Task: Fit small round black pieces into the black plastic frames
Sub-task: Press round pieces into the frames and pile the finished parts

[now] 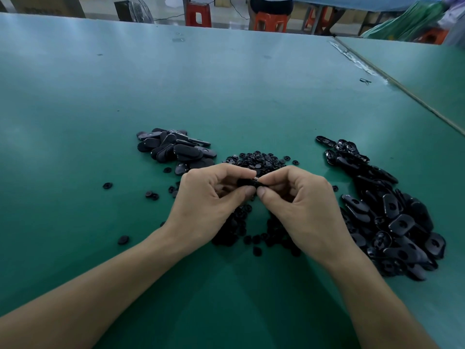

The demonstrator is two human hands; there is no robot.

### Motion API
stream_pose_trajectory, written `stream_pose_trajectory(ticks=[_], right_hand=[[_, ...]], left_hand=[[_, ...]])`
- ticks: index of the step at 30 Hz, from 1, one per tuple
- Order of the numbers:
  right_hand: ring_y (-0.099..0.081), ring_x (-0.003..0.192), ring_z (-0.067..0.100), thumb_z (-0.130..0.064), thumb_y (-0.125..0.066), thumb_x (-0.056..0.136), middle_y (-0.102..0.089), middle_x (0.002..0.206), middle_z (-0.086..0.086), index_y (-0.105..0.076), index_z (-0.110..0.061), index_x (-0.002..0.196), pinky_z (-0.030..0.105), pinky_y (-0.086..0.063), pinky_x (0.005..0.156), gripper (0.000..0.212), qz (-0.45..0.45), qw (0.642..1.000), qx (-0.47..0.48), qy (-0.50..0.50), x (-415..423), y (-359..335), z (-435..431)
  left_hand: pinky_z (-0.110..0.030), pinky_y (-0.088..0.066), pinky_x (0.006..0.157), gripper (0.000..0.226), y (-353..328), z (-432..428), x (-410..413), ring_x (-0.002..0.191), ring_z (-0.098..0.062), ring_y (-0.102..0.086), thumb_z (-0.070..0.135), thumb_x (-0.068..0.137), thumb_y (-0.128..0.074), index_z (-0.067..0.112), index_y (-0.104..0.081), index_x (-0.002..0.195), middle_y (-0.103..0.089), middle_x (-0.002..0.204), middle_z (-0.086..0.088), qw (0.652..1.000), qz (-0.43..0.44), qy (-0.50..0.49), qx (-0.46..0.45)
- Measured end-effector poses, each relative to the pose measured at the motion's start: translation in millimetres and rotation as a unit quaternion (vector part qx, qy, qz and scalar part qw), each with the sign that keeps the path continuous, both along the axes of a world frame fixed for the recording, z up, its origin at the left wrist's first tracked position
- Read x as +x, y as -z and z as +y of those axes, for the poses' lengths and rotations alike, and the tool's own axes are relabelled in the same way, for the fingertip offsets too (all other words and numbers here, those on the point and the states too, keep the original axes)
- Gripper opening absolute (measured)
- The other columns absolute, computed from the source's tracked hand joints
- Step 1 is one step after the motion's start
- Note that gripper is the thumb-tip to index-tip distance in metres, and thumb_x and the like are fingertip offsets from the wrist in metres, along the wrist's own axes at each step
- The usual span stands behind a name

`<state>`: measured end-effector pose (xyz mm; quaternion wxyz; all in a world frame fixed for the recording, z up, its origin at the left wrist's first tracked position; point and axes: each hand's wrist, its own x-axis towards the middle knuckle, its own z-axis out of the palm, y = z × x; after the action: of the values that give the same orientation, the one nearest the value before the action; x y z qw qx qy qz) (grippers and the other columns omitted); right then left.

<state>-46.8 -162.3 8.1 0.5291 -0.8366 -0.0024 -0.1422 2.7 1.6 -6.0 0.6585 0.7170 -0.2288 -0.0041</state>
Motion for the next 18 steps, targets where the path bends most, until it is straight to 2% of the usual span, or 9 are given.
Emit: stream_pose_trajectory(ticks=[7, 12, 18], right_hand=[[-0.065, 0.065, 0.003, -0.013, -0.074, 0.086, -0.073, 0.075, -0.009, -0.069, -0.024, 0.084, 0.018, -0.051, 0.063, 0.011, 0.016, 1.000, 0.017, 0.016, 0.7, -0.1, 1.4], [-0.066, 0.067, 0.003, -0.013, -0.075, 0.087, -0.073, 0.076, -0.010, -0.071, -0.026, 0.085, 0.017, -0.051, 0.063, 0.014, 0.011, 1.000, 0.022, 0.006, -1.2, -1.1, -0.1], [-0.070, 0.073, 0.003, -0.011, -0.077, 0.086, -0.074, 0.078, -0.013, -0.073, -0.028, 0.085, 0.017, -0.053, 0.067, 0.017, -0.002, 1.000, 0.009, 0.005, -1.5, -3.9, 0.5]], left_hand=[[-0.022, -0.059, 0.075, 0.031, -0.2, 1.3, 0.1, 0.078, -0.010, -0.075, -0.002, 0.082, -0.078, 0.025, -0.075, 0.097, -0.079, 0.086, 0.004, 1.000, 0.010, 0.010, -0.015], [-0.023, -0.059, 0.074, 0.030, -0.5, 3.3, 2.4, 0.076, -0.012, -0.075, -0.002, 0.079, -0.081, 0.025, -0.077, 0.092, -0.079, 0.084, 0.002, 0.999, 0.015, 0.014, -0.032], [-0.016, -0.056, 0.068, 0.032, -2.5, 2.6, 3.4, 0.070, -0.004, -0.071, -0.005, 0.078, -0.081, 0.026, -0.077, 0.087, -0.077, 0.078, 0.007, 1.000, 0.000, 0.006, -0.025]])
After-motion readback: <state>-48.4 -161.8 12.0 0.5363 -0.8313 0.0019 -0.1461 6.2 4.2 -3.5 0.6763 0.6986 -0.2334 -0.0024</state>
